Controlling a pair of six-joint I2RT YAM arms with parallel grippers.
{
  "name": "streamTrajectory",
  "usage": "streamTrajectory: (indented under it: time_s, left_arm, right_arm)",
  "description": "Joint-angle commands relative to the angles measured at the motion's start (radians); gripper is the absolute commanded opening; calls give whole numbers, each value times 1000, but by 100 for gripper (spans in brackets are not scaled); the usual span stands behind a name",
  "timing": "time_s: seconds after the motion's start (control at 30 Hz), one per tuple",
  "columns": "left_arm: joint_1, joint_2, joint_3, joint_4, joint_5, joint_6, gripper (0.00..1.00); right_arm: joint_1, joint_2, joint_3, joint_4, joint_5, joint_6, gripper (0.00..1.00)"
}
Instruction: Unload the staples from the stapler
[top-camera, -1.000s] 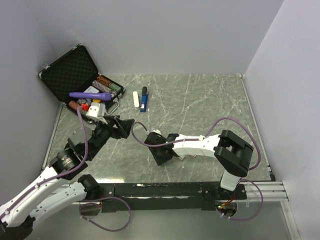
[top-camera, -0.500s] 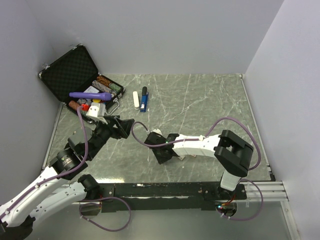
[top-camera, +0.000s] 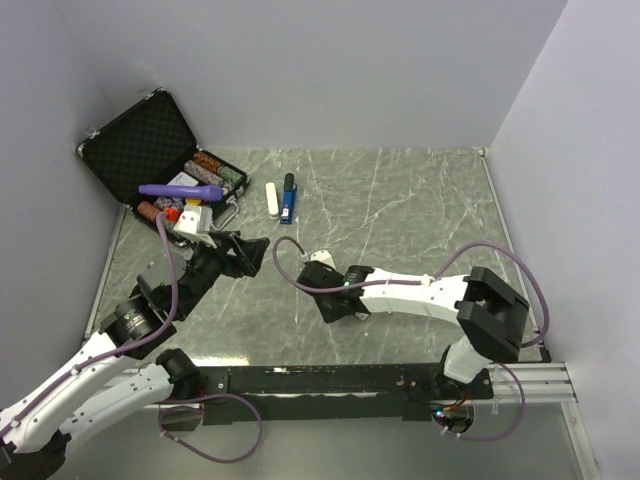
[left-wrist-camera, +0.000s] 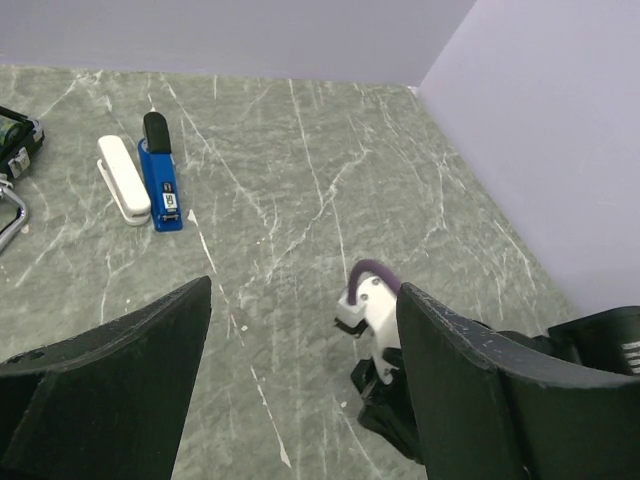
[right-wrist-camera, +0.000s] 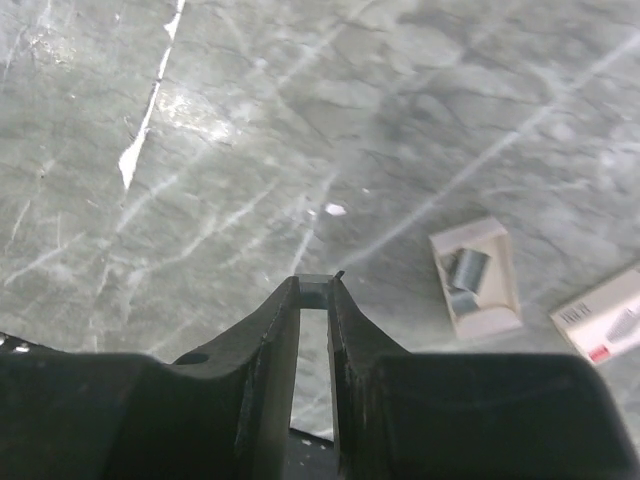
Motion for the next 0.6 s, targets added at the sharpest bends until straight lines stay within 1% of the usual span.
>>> streamTrajectory:
  time_s: [0.0, 0.23, 0.57]
  left_arm:
    - [-3, 5, 6, 17, 12, -3, 79]
    - [-3, 12, 8, 18, 17, -3, 79]
    - [-3, 29, 12, 20, 21, 0, 80]
  right_arm:
    - [-11, -87, -29, -53, 71, 23, 23]
    - [-58, -173, -99, -67, 86, 37, 23]
    - [-135, -230, -173, -65, 74, 54, 23]
